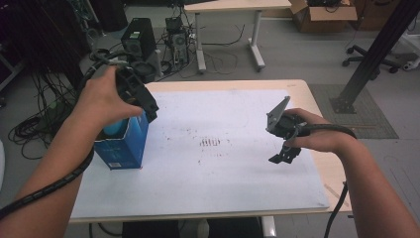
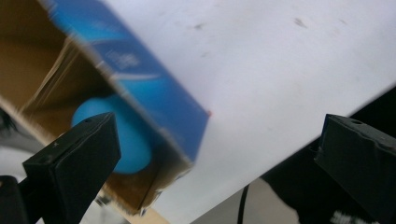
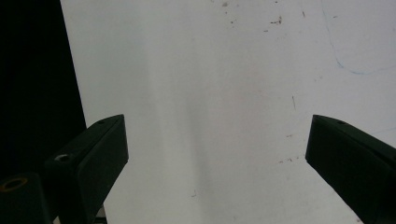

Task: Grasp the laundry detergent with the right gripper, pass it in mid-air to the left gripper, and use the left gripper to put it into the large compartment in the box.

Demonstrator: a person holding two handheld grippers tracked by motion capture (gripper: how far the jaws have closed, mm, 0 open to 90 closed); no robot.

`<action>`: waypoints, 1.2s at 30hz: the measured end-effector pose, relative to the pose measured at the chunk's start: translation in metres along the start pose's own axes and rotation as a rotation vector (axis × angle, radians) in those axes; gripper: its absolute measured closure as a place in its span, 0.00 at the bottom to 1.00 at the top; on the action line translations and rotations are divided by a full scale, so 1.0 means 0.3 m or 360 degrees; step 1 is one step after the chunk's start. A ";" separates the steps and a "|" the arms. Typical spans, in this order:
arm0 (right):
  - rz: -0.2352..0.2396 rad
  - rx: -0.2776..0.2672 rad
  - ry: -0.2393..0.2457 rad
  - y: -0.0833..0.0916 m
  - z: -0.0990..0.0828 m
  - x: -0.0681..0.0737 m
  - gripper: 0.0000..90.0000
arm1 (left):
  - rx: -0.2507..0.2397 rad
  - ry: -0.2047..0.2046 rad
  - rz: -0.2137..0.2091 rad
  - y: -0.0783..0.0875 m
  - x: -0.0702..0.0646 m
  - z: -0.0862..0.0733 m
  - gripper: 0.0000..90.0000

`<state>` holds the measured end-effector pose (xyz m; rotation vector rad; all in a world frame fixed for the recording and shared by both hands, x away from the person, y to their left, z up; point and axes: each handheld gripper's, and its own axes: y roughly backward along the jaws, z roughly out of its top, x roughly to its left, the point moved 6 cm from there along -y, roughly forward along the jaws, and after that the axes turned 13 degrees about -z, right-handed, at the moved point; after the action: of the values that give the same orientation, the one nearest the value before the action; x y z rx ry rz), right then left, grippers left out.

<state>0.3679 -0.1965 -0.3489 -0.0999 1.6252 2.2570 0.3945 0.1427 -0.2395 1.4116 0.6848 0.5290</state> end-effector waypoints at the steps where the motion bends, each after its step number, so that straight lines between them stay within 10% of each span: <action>1: 0.0001 0.0011 0.0005 0.003 0.005 0.003 0.06 | -0.0002 -0.0054 0.0011 0.000 -0.024 0.010 0.00; 9: 0.0000 0.0043 0.0072 0.015 0.057 0.013 0.06 | 0.0052 -0.0457 -0.0024 -0.027 -0.168 0.052 0.00; 17: -0.0002 0.0103 0.0107 0.030 0.084 0.010 0.06 | 0.0170 -0.0691 -0.0156 -0.073 -0.194 0.041 0.00; 28: 0.0004 0.0182 0.0166 0.032 0.103 -0.025 0.06 | 0.0289 -0.0944 -0.0205 -0.127 -0.197 0.058 0.00; 36: 0.0020 0.0194 0.0191 0.014 0.102 -0.035 0.06 | 0.0302 -0.0986 -0.0262 -0.139 -0.219 0.048 0.00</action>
<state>0.3808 -0.1718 -0.3322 -0.1982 1.8253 2.1926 0.3558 0.0824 -0.2728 1.5708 0.3456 -0.1151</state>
